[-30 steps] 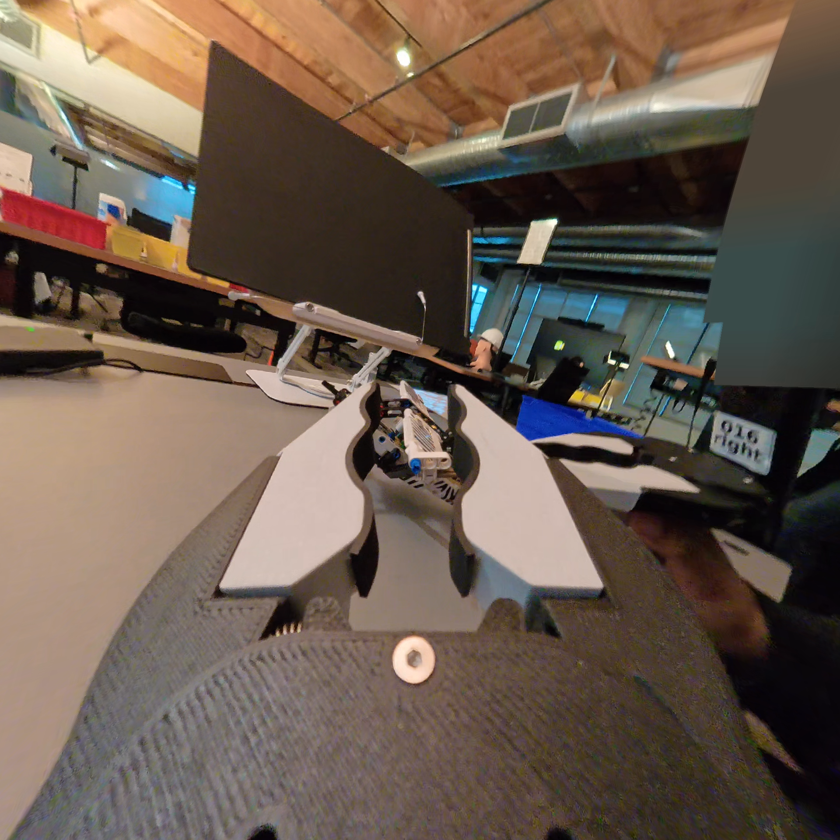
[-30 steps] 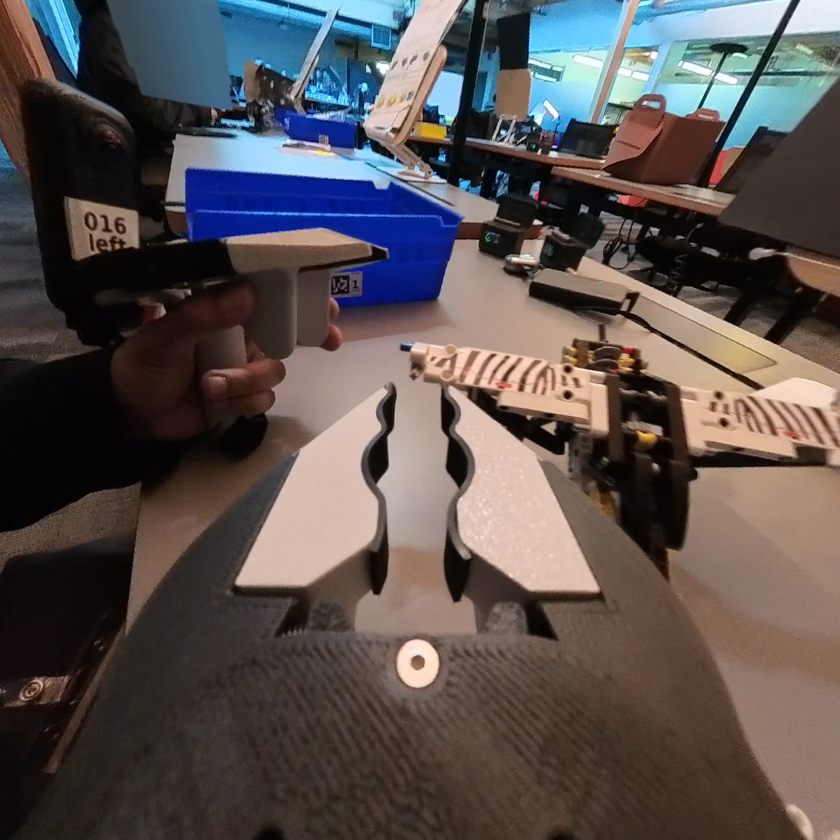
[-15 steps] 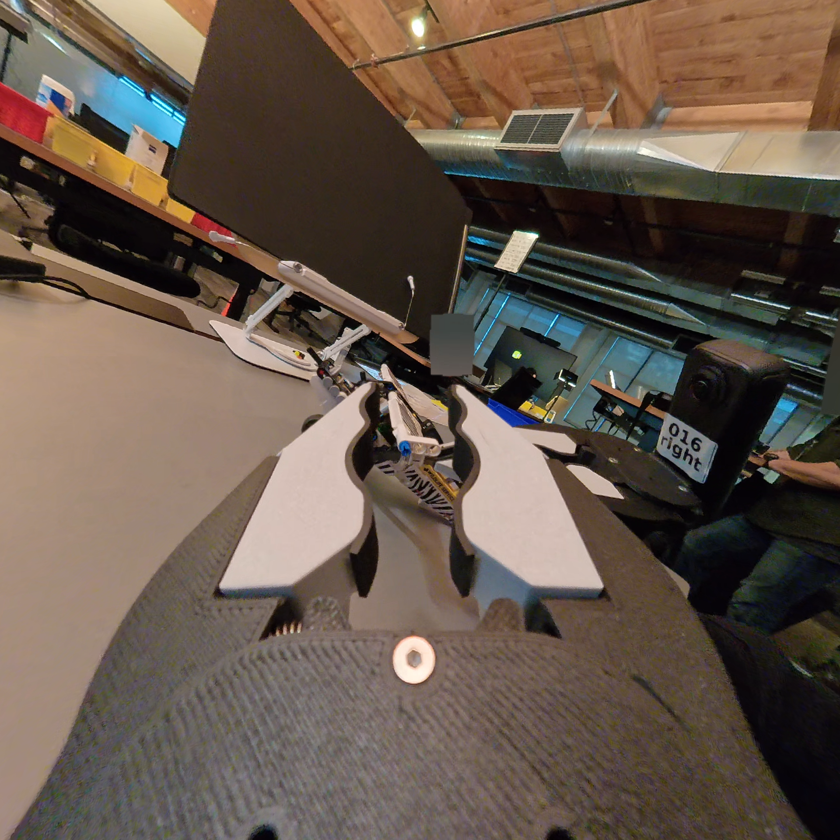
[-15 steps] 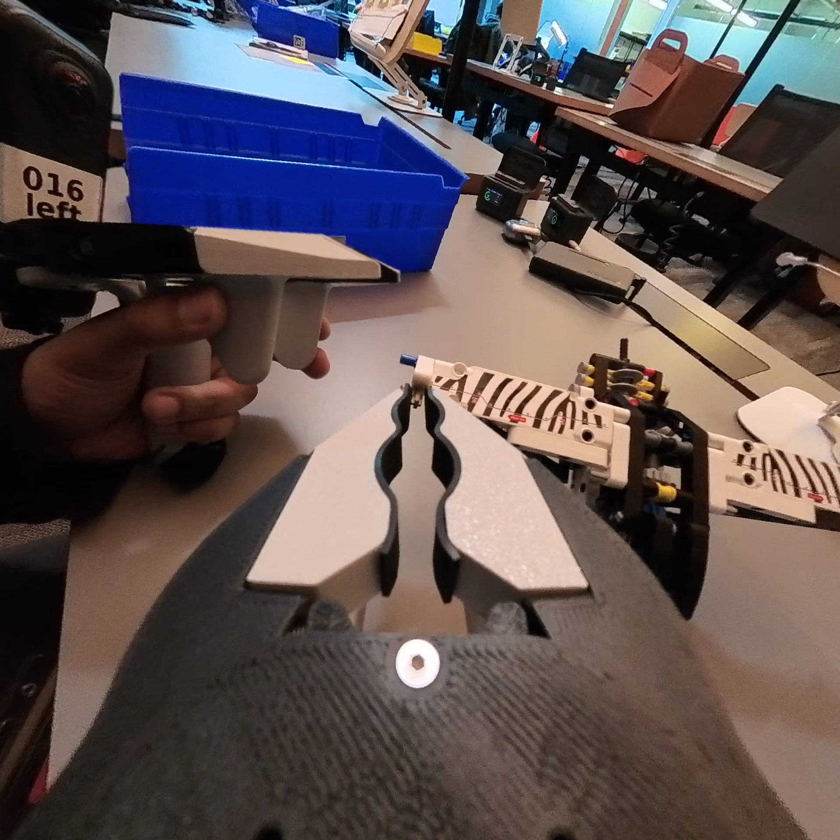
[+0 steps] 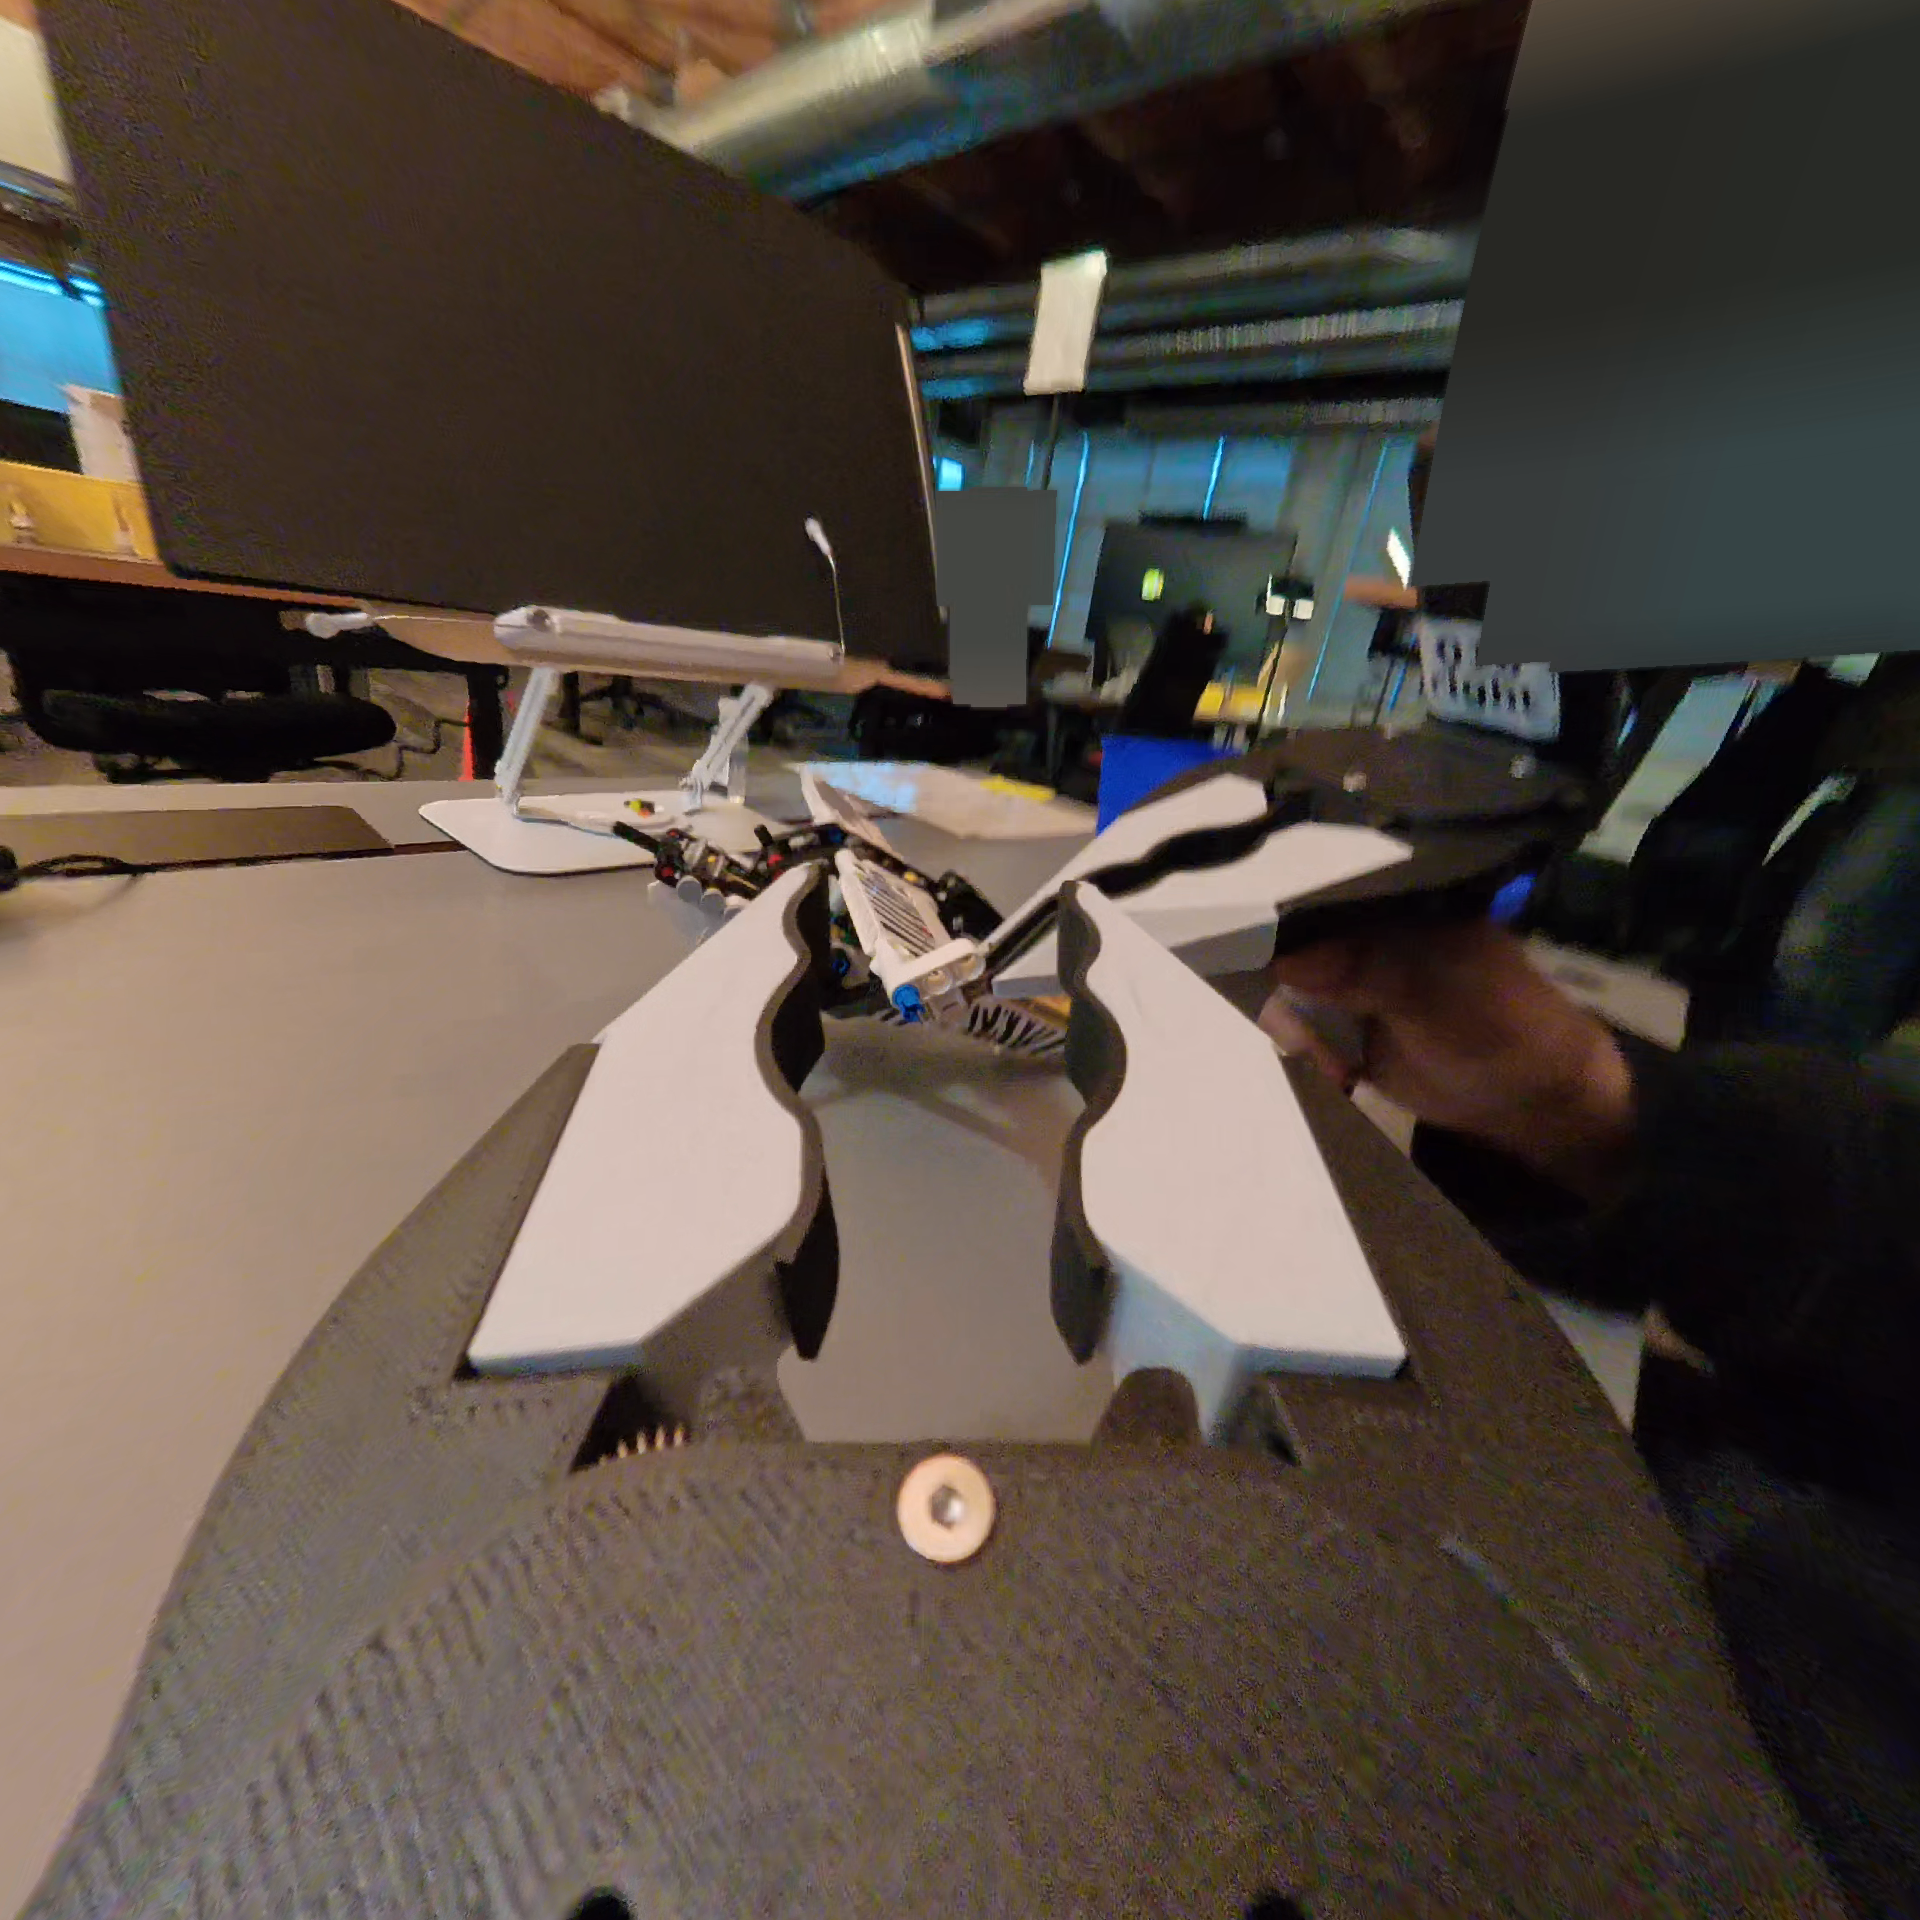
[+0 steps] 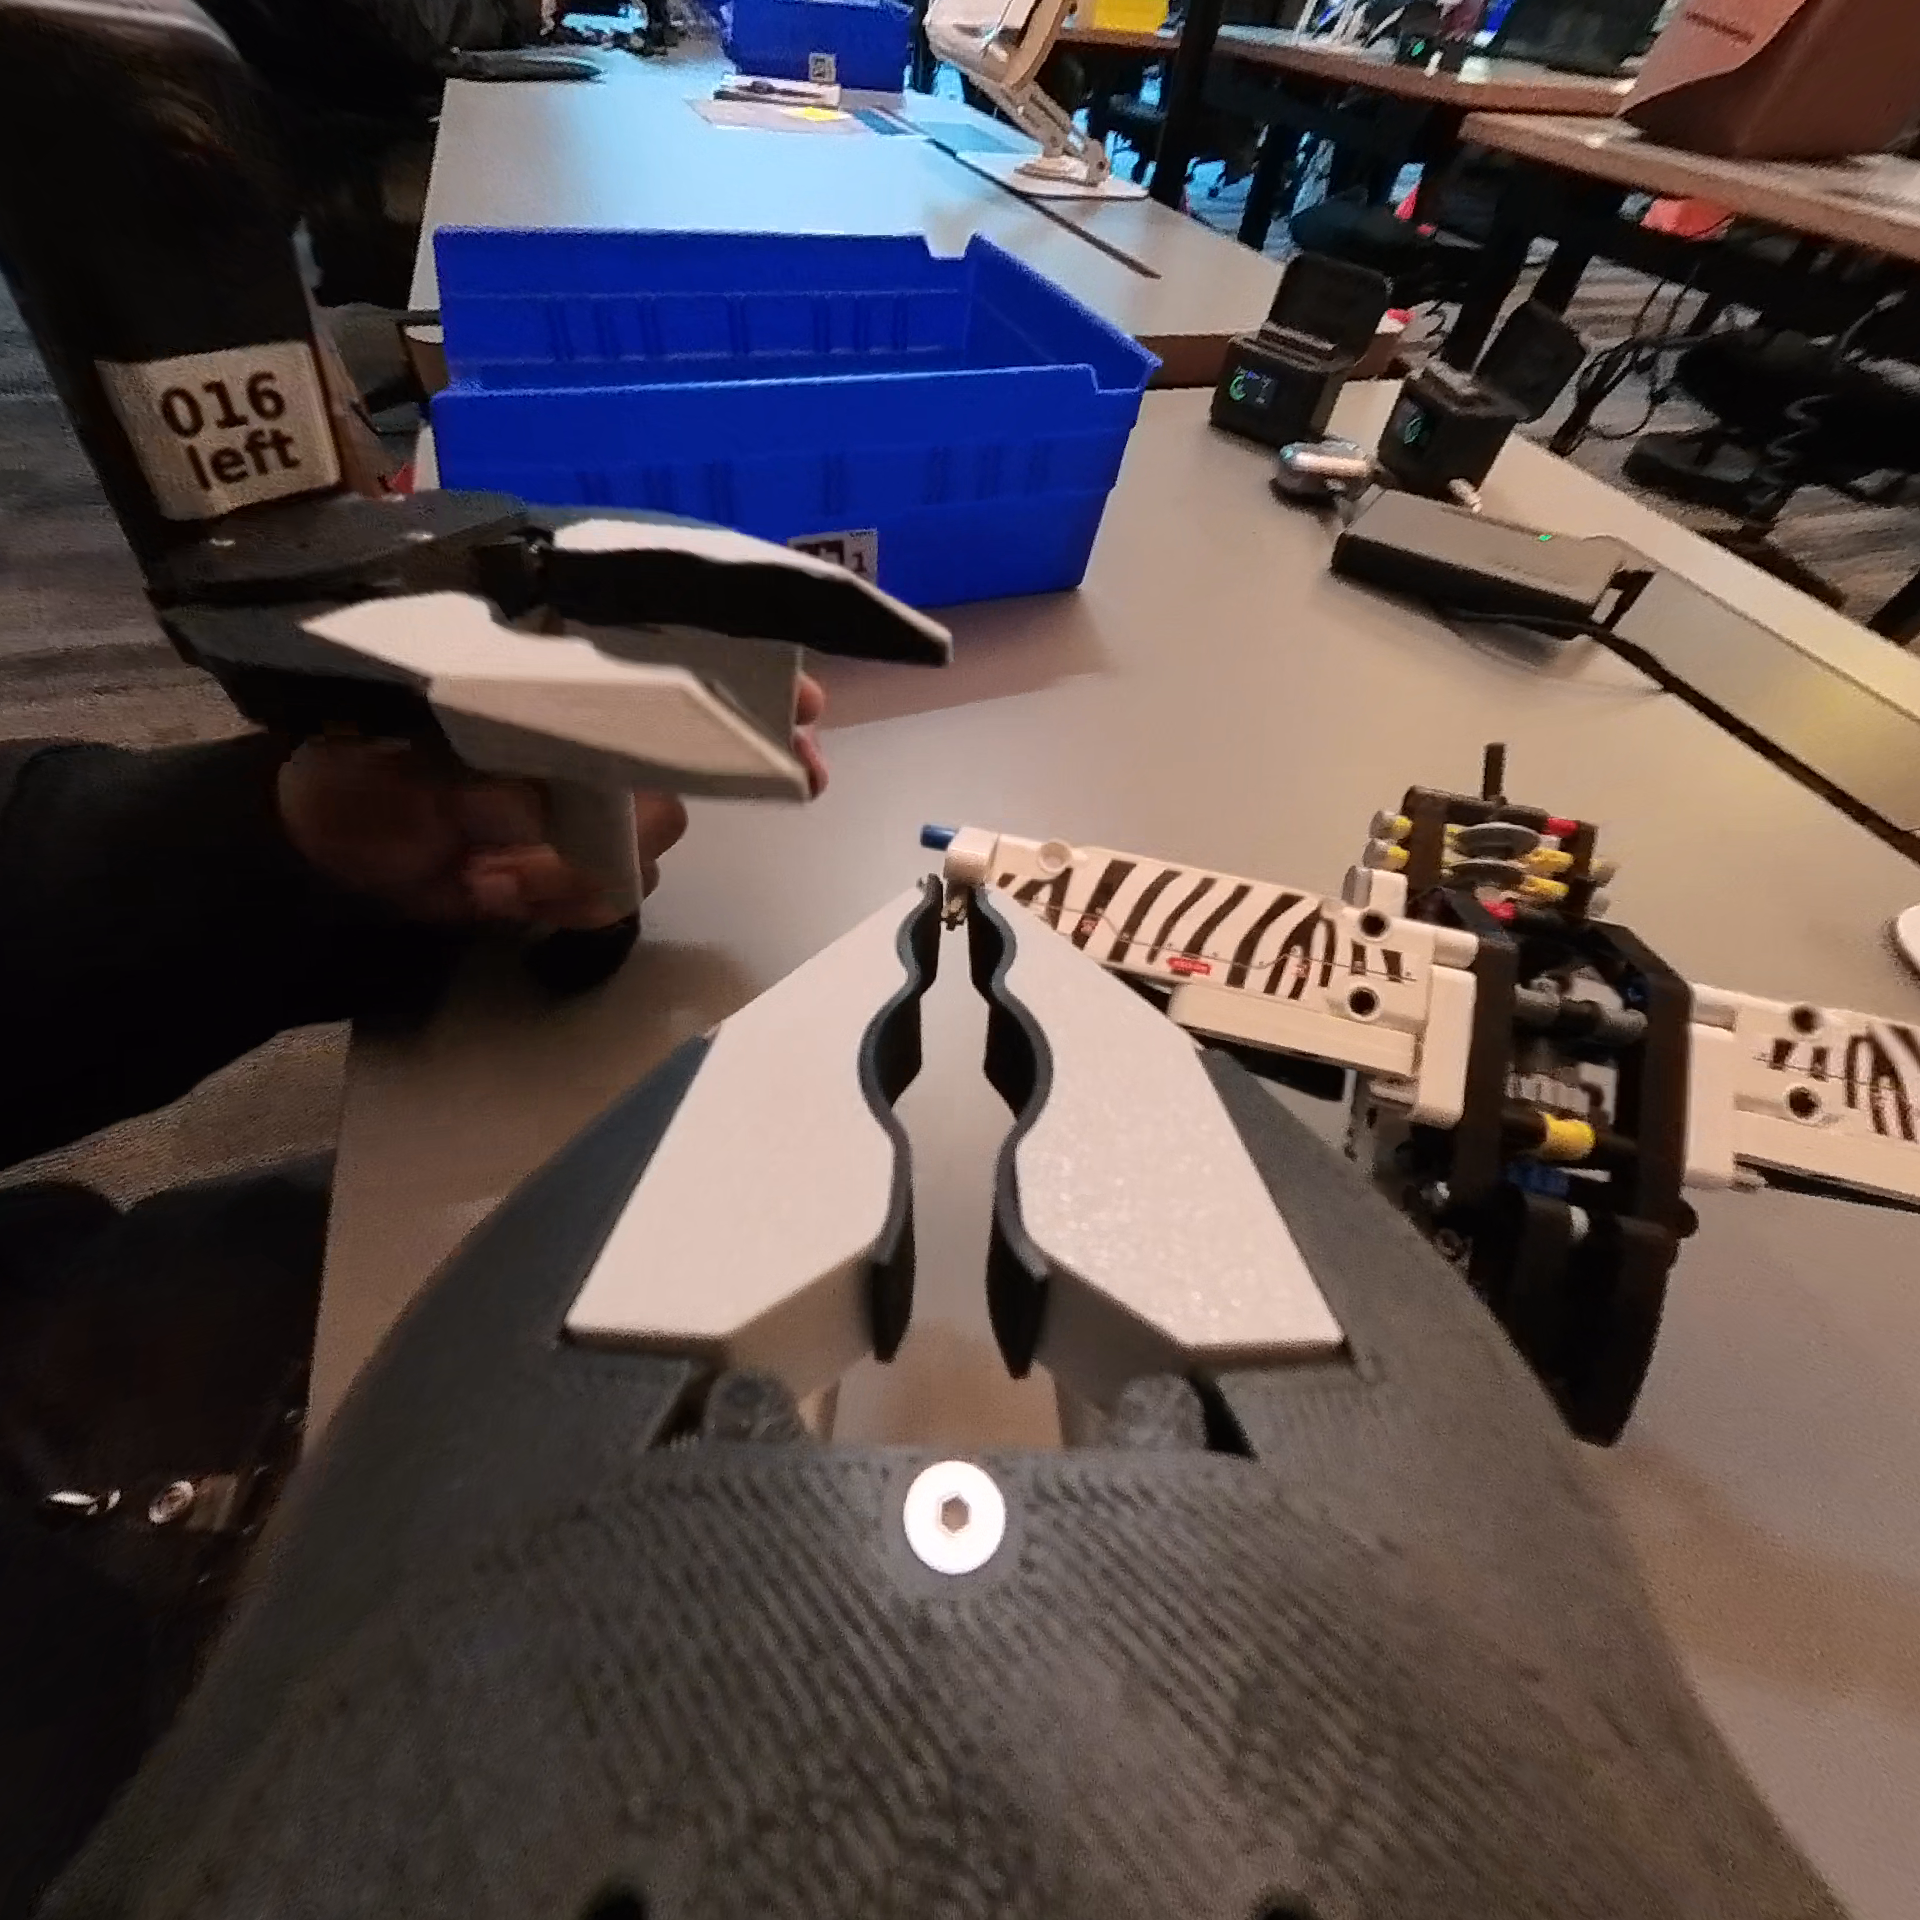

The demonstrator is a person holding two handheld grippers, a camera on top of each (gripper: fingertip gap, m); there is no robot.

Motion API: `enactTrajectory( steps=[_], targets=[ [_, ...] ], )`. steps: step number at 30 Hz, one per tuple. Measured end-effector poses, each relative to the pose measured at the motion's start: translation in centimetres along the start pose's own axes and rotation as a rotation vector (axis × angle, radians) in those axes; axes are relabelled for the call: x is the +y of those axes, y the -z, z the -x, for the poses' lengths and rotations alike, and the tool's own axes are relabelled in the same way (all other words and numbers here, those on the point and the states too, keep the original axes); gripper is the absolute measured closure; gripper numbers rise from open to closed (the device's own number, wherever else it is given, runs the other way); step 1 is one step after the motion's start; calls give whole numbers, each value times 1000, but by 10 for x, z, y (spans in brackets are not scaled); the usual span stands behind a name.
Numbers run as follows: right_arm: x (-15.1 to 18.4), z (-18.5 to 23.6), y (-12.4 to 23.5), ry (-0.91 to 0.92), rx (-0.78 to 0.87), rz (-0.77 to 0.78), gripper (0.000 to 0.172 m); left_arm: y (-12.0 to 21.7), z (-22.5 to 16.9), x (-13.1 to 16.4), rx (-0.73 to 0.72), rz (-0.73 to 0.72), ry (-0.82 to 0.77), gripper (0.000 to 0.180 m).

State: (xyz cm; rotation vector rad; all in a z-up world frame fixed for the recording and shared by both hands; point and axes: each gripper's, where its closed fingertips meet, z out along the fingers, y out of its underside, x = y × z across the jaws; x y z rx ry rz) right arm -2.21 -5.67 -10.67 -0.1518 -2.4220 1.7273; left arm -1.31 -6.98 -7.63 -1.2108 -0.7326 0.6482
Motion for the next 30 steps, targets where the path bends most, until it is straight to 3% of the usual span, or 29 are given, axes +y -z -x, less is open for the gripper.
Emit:
enactTrajectory(
  steps=[5, 16, 24, 30],
  targets=[
    [0, -3, 6, -19, -50, 70, 168, -19, -11, 28, 13, 215, -263, 135],
    [1, 2, 15, -96, -157, 190, 168, -26, -13, 46, -59, 301, -534, 159],
    [1, 7, 17, -214, -271, 299, 167, -24, -14, 45, -55, 289, -527, 169],
    [-12, 2, 14, -147, -203, 149, 163, -23, -11, 42, -50, 284, -469, 169]
  ],
)
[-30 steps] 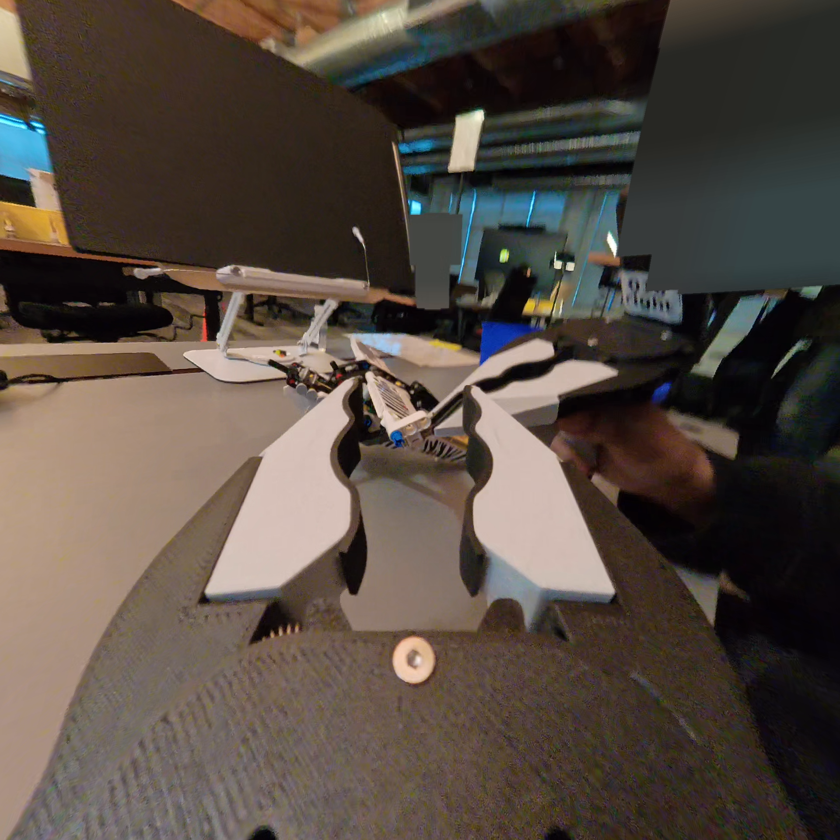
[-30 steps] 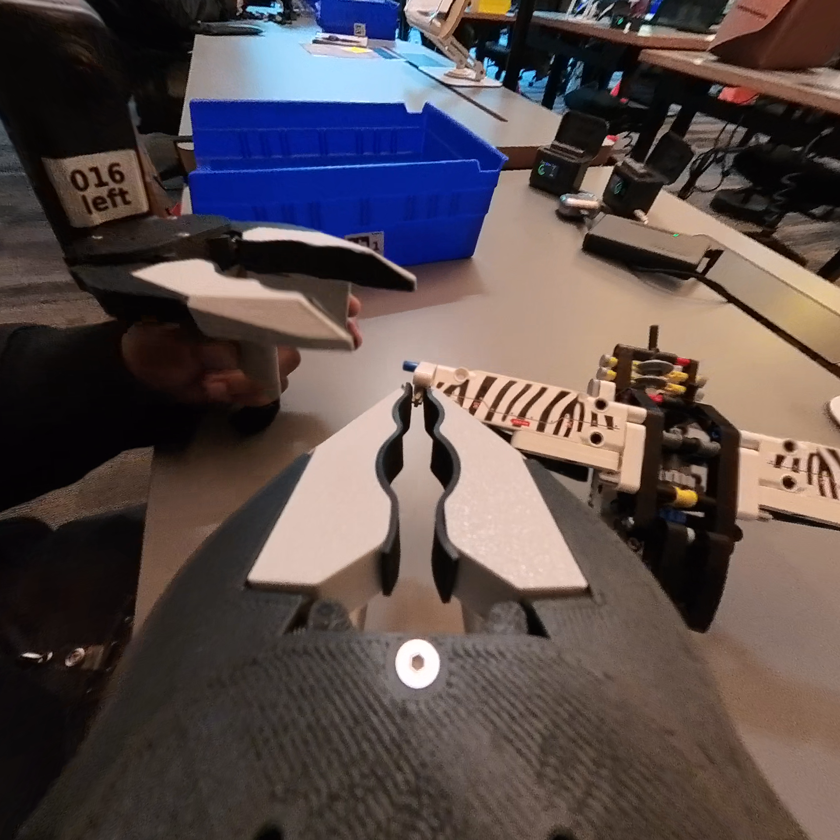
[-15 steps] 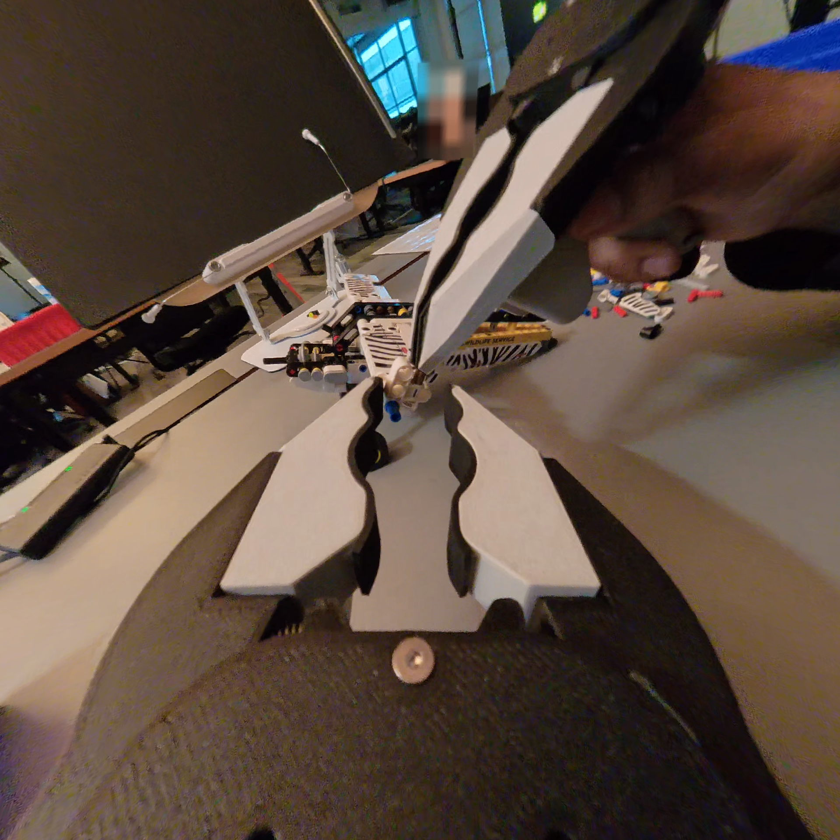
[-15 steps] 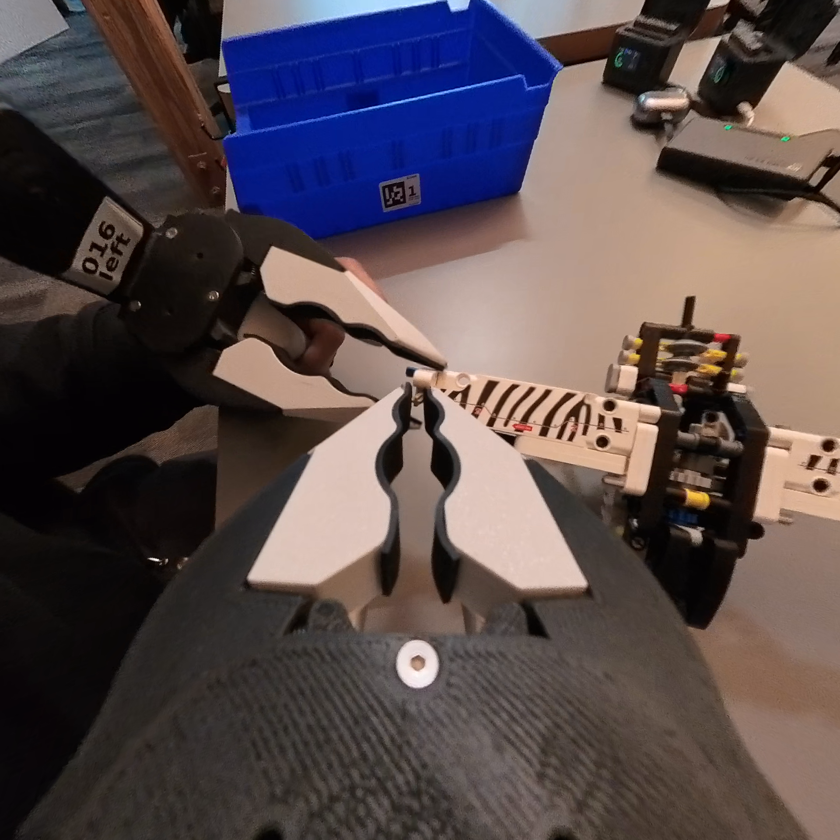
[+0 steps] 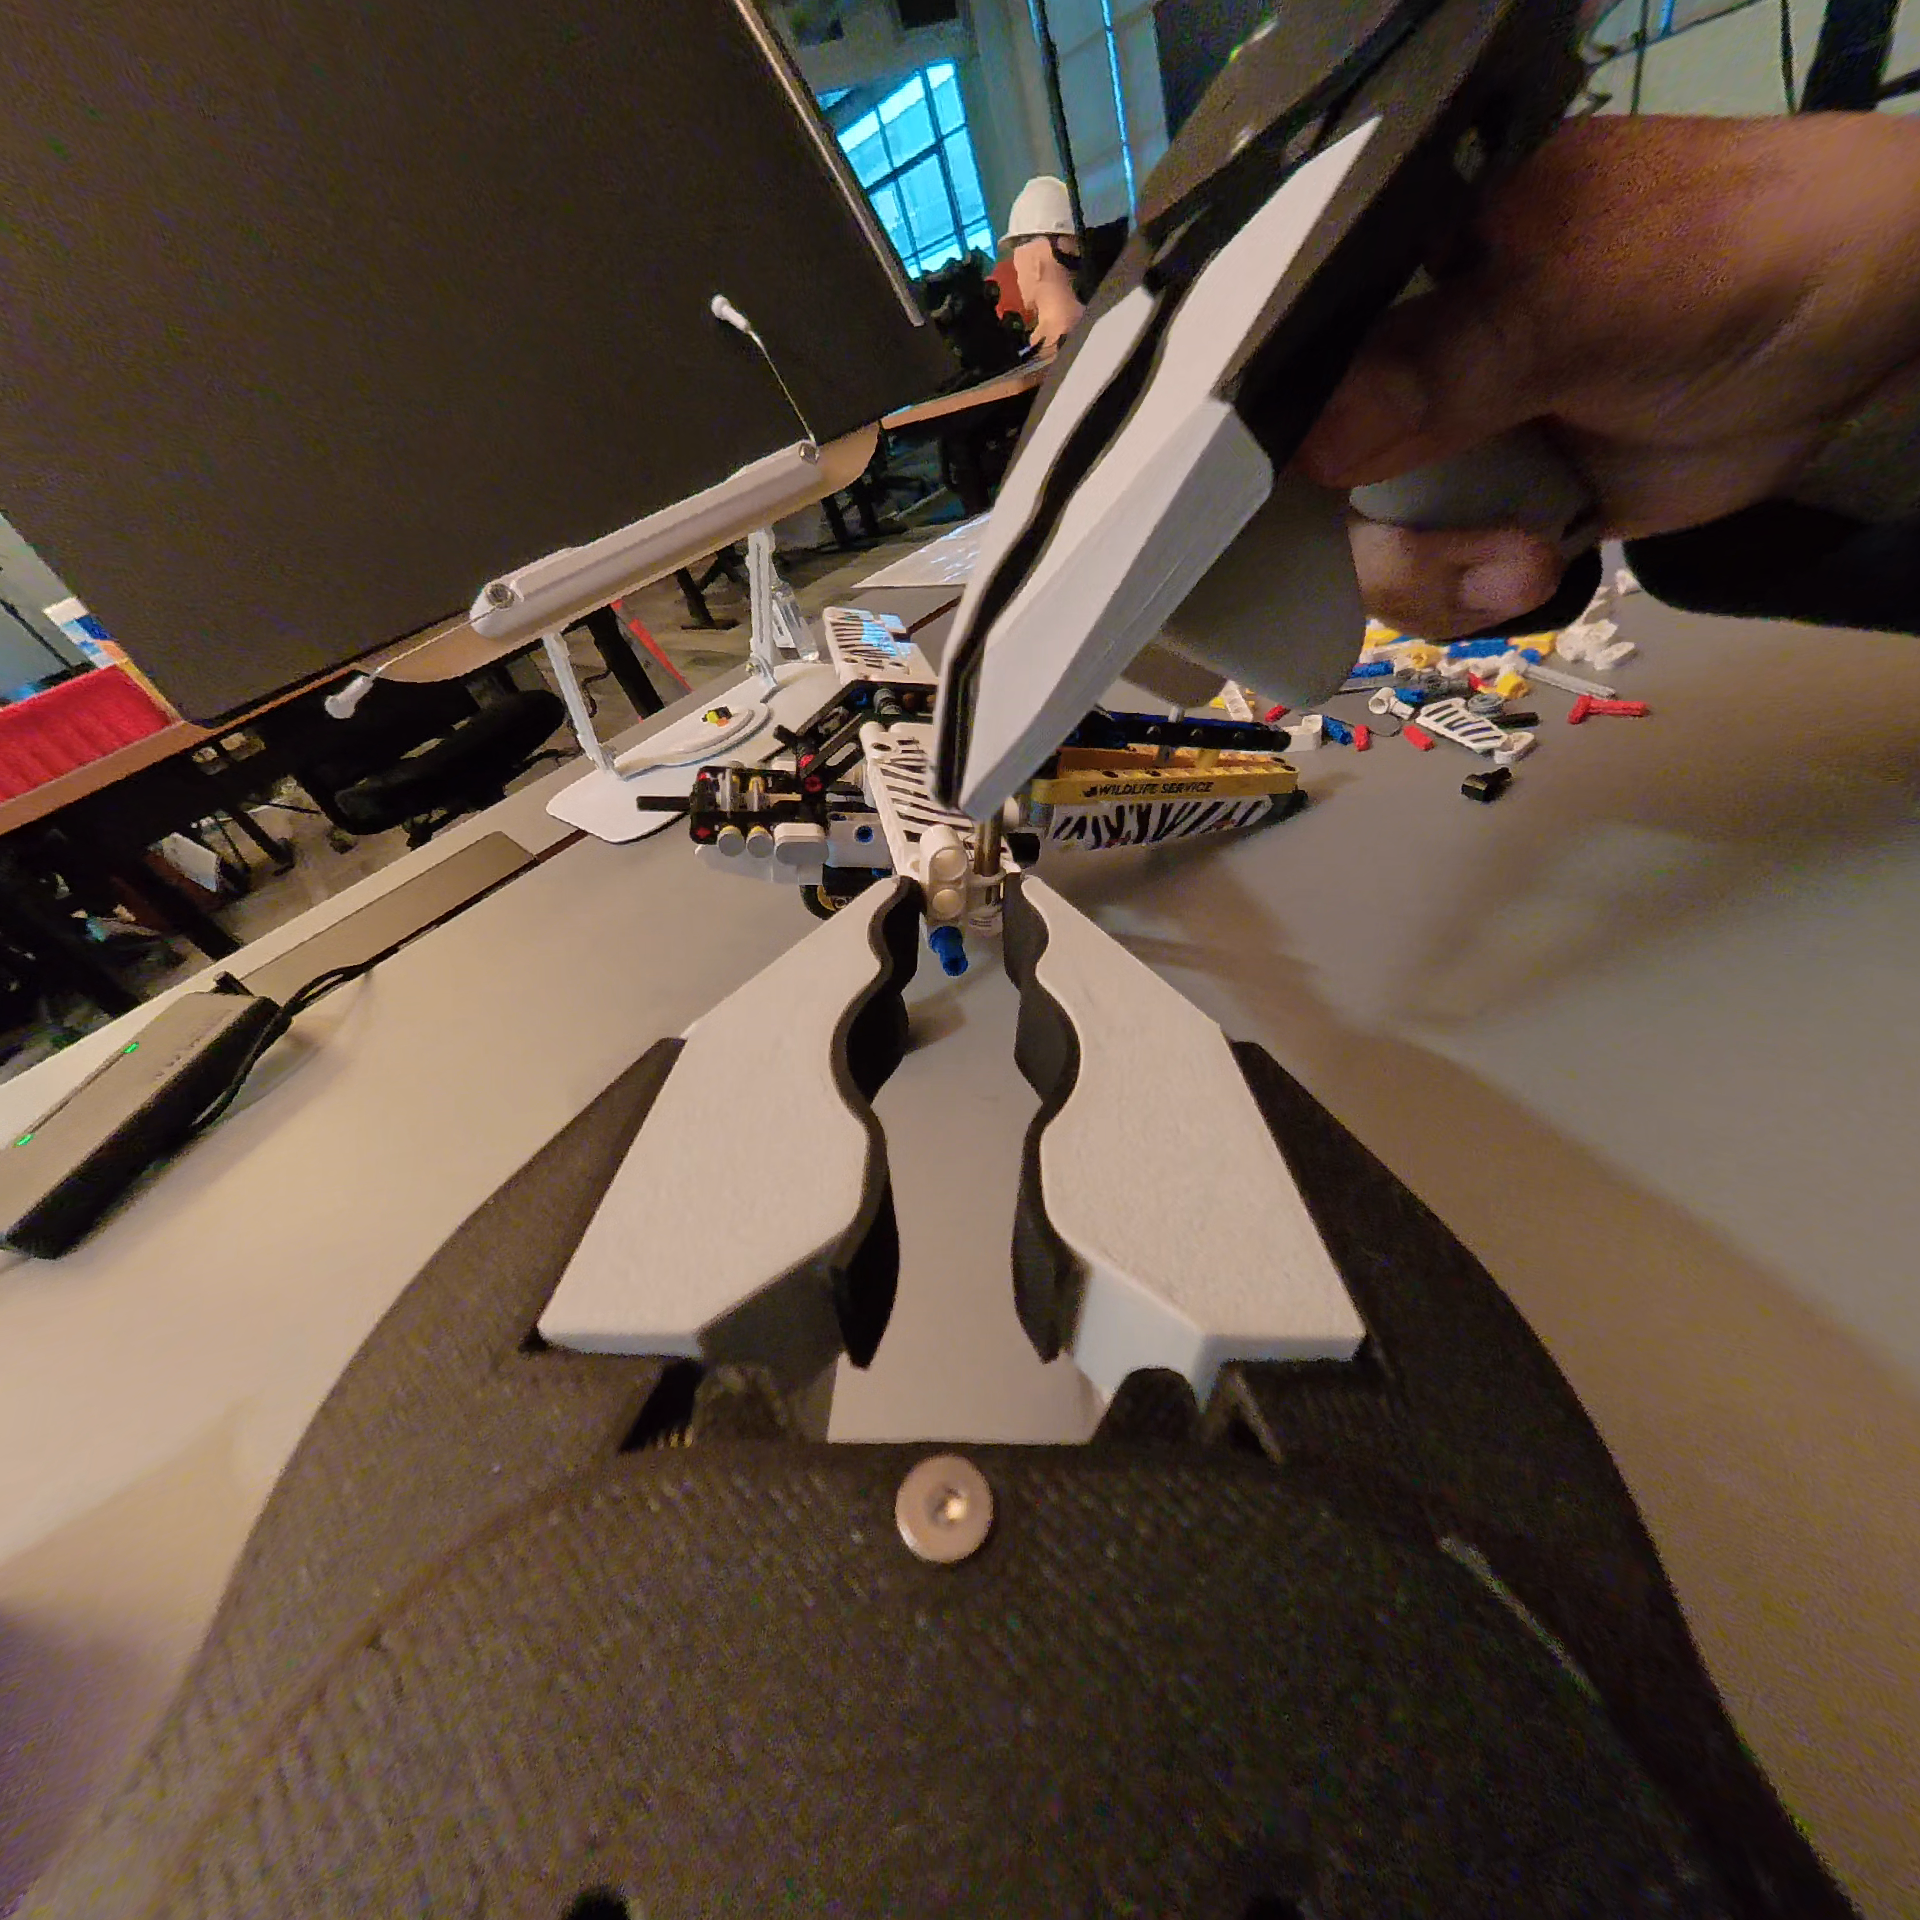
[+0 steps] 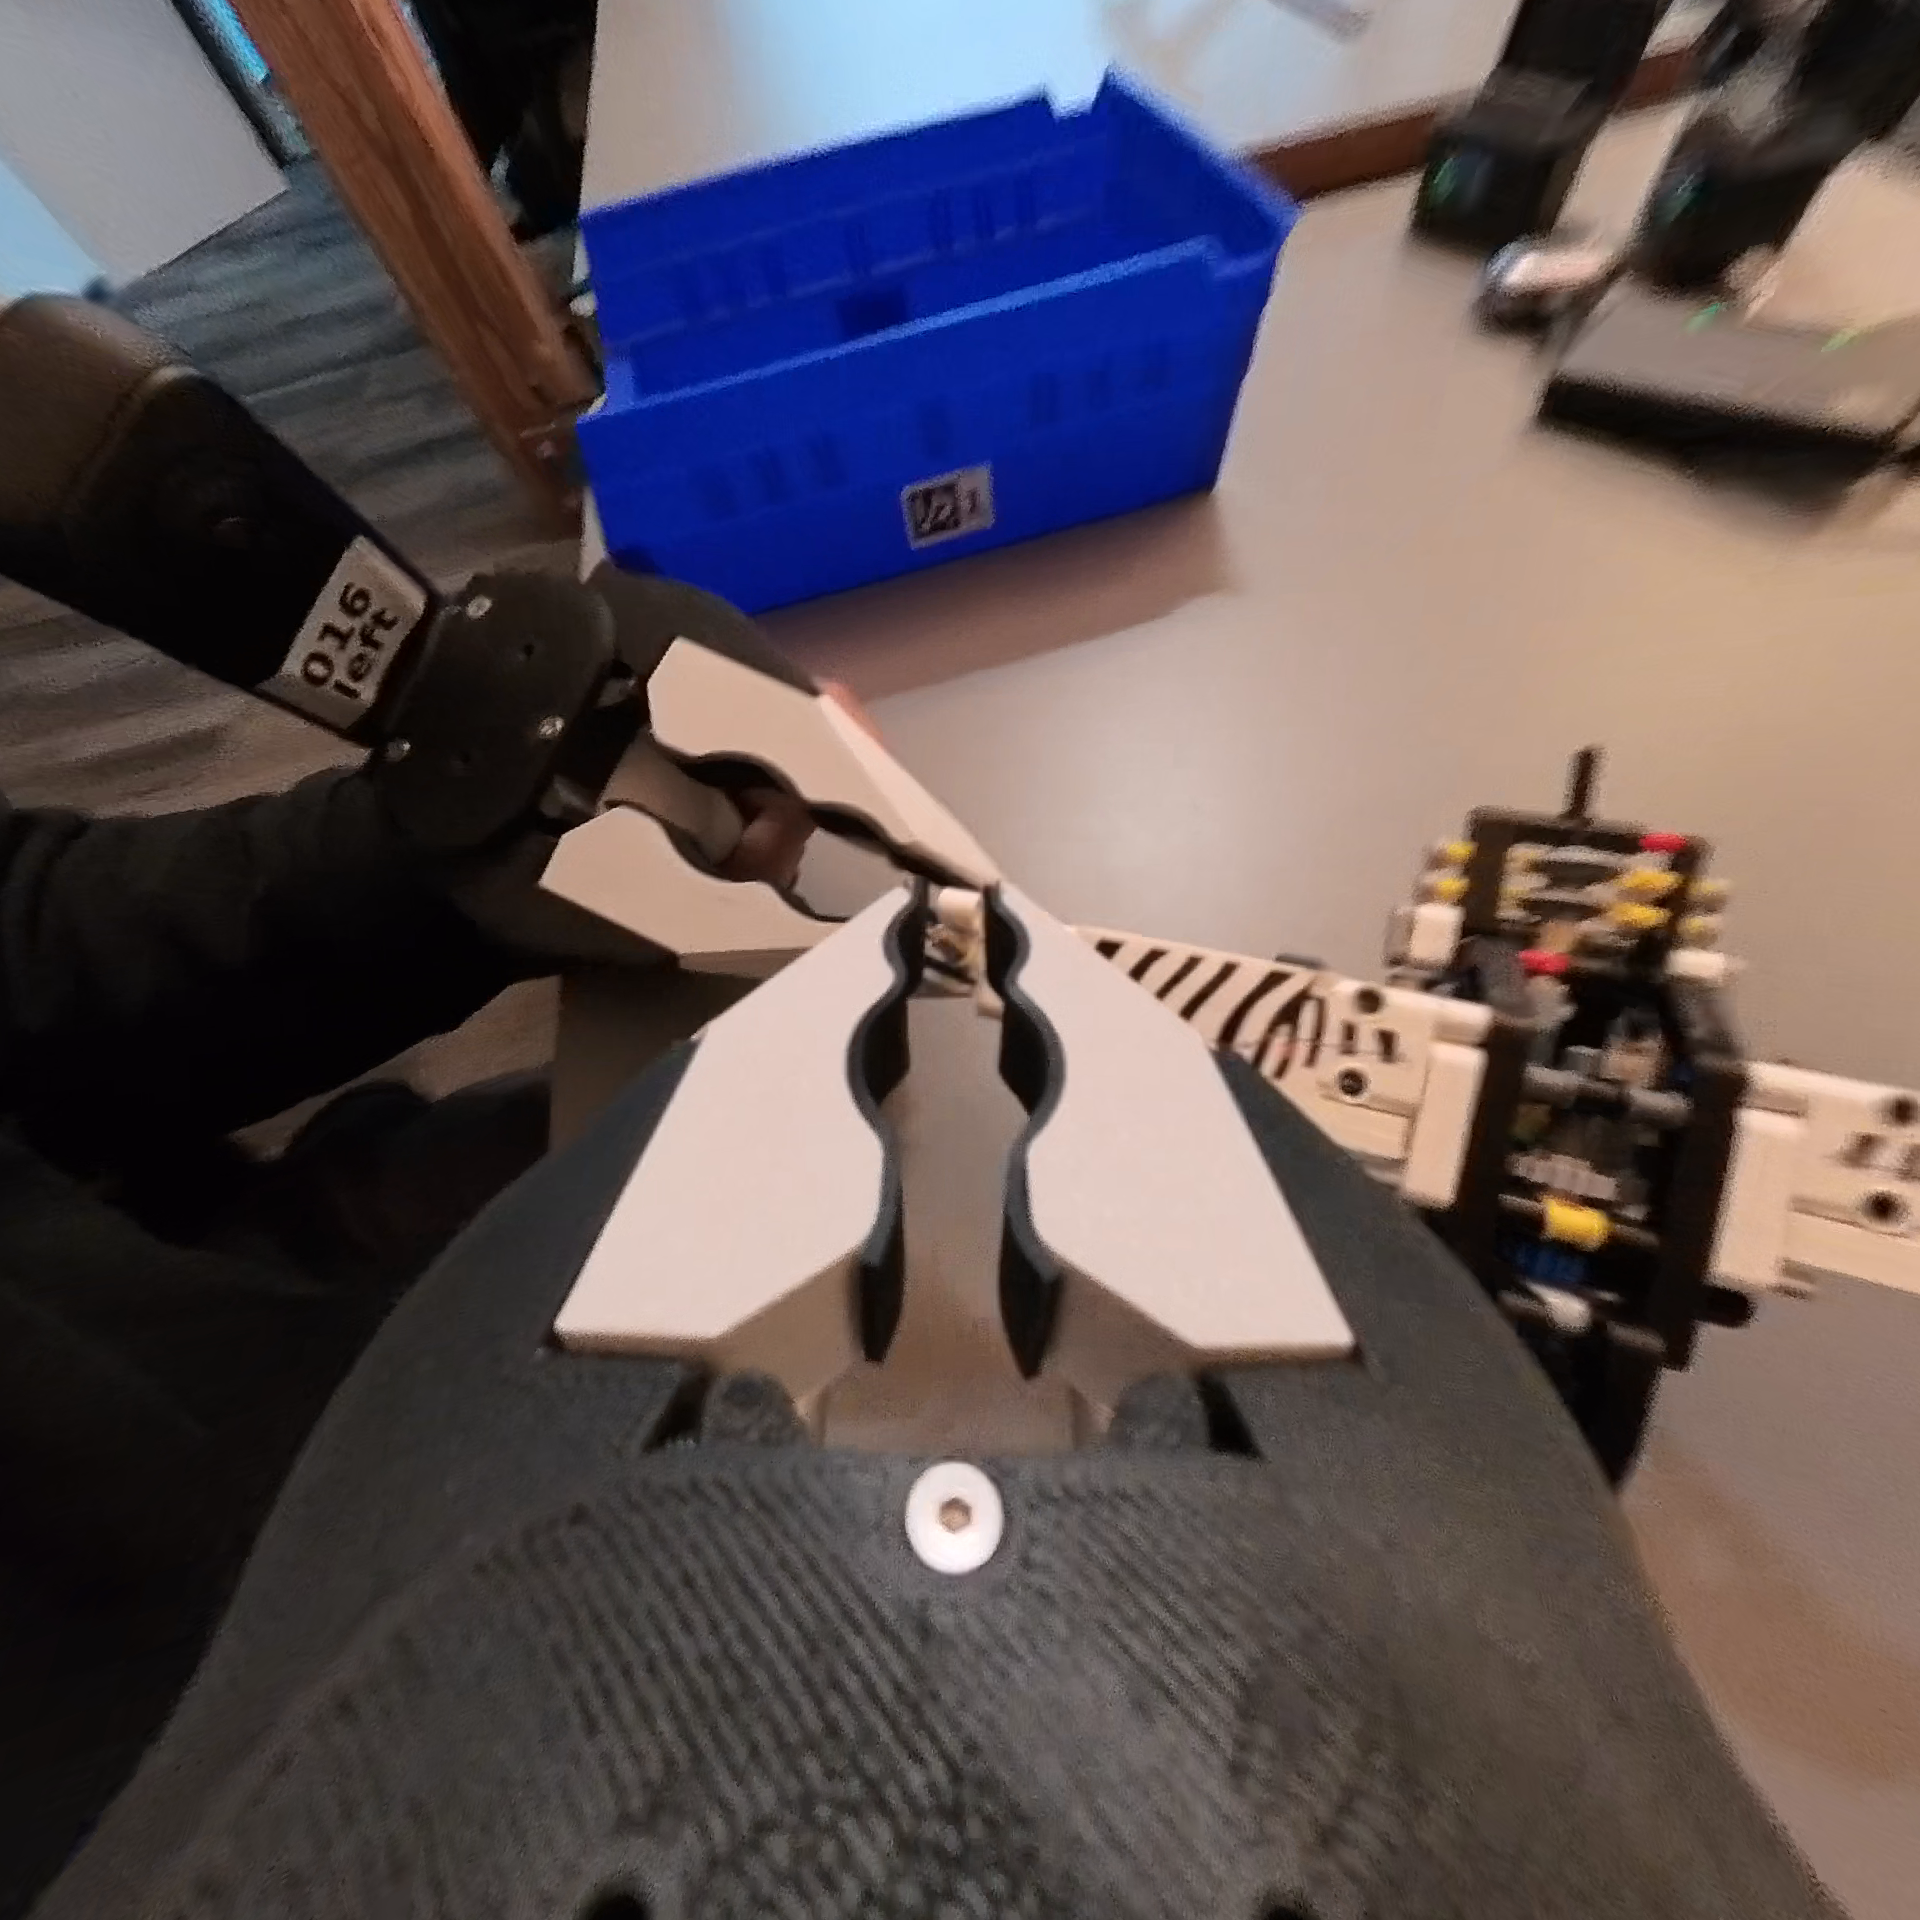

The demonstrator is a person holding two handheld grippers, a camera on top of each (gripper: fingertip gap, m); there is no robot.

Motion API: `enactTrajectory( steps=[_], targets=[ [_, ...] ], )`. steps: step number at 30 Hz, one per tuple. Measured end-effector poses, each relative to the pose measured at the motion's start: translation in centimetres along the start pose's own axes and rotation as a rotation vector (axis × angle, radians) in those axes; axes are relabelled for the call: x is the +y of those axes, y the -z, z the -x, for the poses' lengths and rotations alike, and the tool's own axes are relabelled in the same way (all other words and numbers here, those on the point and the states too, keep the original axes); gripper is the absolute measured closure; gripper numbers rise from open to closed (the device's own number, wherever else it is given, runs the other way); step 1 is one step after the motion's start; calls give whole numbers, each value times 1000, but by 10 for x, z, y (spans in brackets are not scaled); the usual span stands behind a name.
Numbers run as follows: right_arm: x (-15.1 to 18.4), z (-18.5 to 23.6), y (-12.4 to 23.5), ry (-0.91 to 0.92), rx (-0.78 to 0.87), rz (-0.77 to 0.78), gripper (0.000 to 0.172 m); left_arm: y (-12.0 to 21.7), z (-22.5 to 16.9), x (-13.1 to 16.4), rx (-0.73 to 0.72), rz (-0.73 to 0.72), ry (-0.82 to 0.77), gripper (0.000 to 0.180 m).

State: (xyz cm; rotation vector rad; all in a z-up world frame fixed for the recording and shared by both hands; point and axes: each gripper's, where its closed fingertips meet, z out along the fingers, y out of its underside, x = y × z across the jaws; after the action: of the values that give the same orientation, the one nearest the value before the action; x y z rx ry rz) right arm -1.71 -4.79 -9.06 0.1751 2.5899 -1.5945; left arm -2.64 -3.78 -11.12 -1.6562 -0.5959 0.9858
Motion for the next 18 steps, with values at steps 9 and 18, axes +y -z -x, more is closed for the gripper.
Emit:
enactTrajectory(
  steps=[9, 18],
  targets=[
    [1, -2, 6, 233, 222, -134, 169, 1, 3, 0, -4, 1, 47, 168],
    [-1, 2, -1, 217, 202, -153, 172, 1, 2, 0, -33, 5, 9, 168]
  ],
)
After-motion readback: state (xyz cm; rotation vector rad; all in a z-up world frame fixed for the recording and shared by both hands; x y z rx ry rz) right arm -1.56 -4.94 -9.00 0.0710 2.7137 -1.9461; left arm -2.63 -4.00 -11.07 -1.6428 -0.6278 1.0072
